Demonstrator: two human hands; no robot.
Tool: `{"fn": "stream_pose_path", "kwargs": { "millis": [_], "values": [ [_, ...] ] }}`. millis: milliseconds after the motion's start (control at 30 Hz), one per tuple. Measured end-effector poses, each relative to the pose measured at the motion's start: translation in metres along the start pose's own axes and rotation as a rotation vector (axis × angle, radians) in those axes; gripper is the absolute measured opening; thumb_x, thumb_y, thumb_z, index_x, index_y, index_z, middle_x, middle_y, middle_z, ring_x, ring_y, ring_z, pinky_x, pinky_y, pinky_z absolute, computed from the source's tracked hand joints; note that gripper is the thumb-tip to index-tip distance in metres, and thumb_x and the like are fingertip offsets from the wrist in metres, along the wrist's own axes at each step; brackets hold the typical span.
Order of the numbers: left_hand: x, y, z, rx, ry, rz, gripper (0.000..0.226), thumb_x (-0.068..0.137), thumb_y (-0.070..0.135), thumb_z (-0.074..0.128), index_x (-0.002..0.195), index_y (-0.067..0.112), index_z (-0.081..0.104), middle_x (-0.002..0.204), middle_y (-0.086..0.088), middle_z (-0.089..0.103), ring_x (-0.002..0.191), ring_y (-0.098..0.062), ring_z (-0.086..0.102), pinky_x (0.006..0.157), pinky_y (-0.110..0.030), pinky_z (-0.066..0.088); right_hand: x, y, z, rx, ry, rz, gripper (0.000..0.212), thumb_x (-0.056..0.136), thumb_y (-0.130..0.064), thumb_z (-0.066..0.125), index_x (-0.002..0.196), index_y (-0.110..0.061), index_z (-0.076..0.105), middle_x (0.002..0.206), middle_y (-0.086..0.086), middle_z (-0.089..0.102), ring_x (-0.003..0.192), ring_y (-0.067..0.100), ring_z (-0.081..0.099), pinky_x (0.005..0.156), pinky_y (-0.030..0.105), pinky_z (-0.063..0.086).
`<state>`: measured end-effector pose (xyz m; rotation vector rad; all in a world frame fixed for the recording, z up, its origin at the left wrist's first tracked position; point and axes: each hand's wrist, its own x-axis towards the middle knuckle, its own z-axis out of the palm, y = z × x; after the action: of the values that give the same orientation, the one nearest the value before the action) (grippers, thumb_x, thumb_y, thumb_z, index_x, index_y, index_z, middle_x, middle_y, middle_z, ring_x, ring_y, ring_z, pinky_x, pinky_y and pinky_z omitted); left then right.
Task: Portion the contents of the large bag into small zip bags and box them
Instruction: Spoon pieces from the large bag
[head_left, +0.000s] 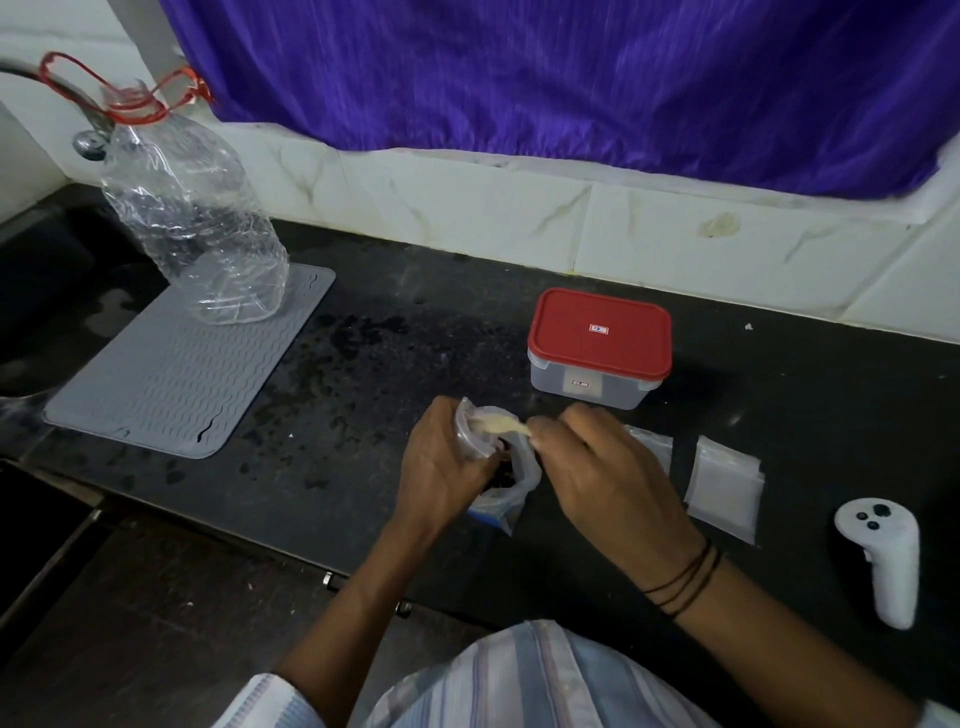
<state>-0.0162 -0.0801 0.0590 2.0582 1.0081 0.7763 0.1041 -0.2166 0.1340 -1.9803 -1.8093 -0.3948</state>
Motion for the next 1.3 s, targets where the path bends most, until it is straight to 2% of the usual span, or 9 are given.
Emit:
{"fn": "stream_pose_path", "kwargs": {
  "millis": [133, 333, 400, 500, 600, 800, 1033, 1200, 1300],
  "values": [
    [0.005, -0.016, -0.008, -0.016, 0.025, -0.244, 0.037, 0.081, 0.037, 0.078, 0.101, 0.022, 0.051, 0.096, 0.005, 0.061, 0.084, -0.010, 0.060, 0.063, -0.023, 0.042, -0.001, 0.015, 0.011, 0.060, -0.032, 0.222, 0.014, 0.098, -0.018, 0.051, 0.091, -0.013, 0.062, 0.074, -0.001, 0.057, 0.061, 0.014, 0.053, 0.051, 0.028, 0.046],
    [0.012, -0.027, -0.002, -0.262, -0.145, -0.519, 0.049, 0.072, 0.039, 0.082, 0.104, 0.014, 0.055, 0.097, -0.005, 0.066, 0.086, -0.020, 0.068, 0.067, -0.040, 0.059, -0.006, 0.016, 0.056, 0.069, -0.401, 0.320, 0.012, 0.098, -0.026, 0.047, 0.095, -0.020, 0.058, 0.081, -0.005, 0.061, 0.069, 0.013, 0.062, 0.061, 0.030, 0.054],
    [0.016, -0.031, 0.001, -0.283, -0.220, -0.520, 0.051, 0.062, 0.041, 0.082, 0.097, 0.012, 0.059, 0.092, -0.008, 0.070, 0.081, -0.021, 0.071, 0.069, -0.044, 0.061, -0.009, 0.011, 0.065, 0.001, -0.379, 0.238, 0.006, 0.094, -0.025, 0.057, 0.091, -0.021, 0.060, 0.077, -0.005, 0.061, 0.062, 0.012, 0.061, 0.053, 0.027, 0.053],
    [0.021, -0.025, 0.005, -0.370, -0.250, -0.498, 0.020, 0.063, 0.020, 0.077, 0.075, 0.014, 0.062, 0.071, -0.003, 0.067, 0.067, -0.018, 0.067, 0.062, -0.036, 0.055, -0.015, 0.006, 0.077, -0.078, -0.349, 0.158, 0.012, 0.079, -0.018, 0.075, 0.081, -0.018, 0.063, 0.065, -0.003, 0.059, 0.050, 0.012, 0.057, 0.040, 0.025, 0.047],
    [0.021, -0.018, 0.009, -0.495, -0.213, -0.550, 0.020, 0.068, 0.002, 0.070, 0.080, 0.015, 0.060, 0.071, -0.001, 0.065, 0.069, -0.016, 0.065, 0.062, -0.033, 0.054, -0.017, 0.006, 0.082, -0.067, -0.324, 0.162, 0.016, 0.074, -0.016, 0.080, 0.078, -0.016, 0.064, 0.060, -0.002, 0.059, 0.045, 0.013, 0.056, 0.036, 0.023, 0.043],
    [0.024, -0.022, 0.014, -0.609, -0.244, -0.572, 0.023, 0.074, -0.008, 0.060, 0.089, 0.010, 0.060, 0.082, -0.010, 0.066, 0.076, -0.021, 0.067, 0.068, -0.038, 0.058, -0.020, 0.011, 0.094, 0.080, -0.344, 0.343, 0.015, 0.097, -0.025, 0.049, 0.091, -0.019, 0.061, 0.077, -0.003, 0.063, 0.064, 0.012, 0.061, 0.055, 0.029, 0.054],
    [0.024, -0.026, 0.014, -0.762, -0.268, -0.588, 0.024, 0.075, -0.010, 0.056, 0.094, 0.005, 0.057, 0.082, -0.014, 0.067, 0.072, -0.023, 0.068, 0.061, -0.035, 0.056, -0.024, 0.016, 0.098, 0.429, -0.236, 0.606, 0.019, 0.099, -0.023, 0.050, 0.096, -0.015, 0.067, 0.076, -0.001, 0.065, 0.066, 0.010, 0.062, 0.062, 0.034, 0.056],
    [0.022, -0.028, 0.013, -0.767, -0.257, -0.588, 0.026, 0.080, -0.014, 0.054, 0.099, 0.004, 0.057, 0.089, -0.018, 0.066, 0.082, -0.029, 0.067, 0.069, -0.039, 0.057, -0.024, 0.016, 0.096, 0.659, -0.234, 0.799, 0.020, 0.100, -0.022, 0.048, 0.098, -0.018, 0.067, 0.072, -0.002, 0.065, 0.055, 0.003, 0.061, 0.051, 0.018, 0.052],
    [0.021, -0.028, 0.012, -0.754, -0.239, -0.593, 0.024, 0.081, -0.015, 0.052, 0.093, 0.004, 0.058, 0.085, -0.015, 0.065, 0.076, -0.024, 0.067, 0.066, -0.035, 0.058, -0.026, 0.014, 0.093, 0.609, -0.246, 0.783, 0.019, 0.100, -0.024, 0.048, 0.098, -0.020, 0.066, 0.074, -0.002, 0.066, 0.060, 0.005, 0.062, 0.055, 0.020, 0.054]
  ]
}}
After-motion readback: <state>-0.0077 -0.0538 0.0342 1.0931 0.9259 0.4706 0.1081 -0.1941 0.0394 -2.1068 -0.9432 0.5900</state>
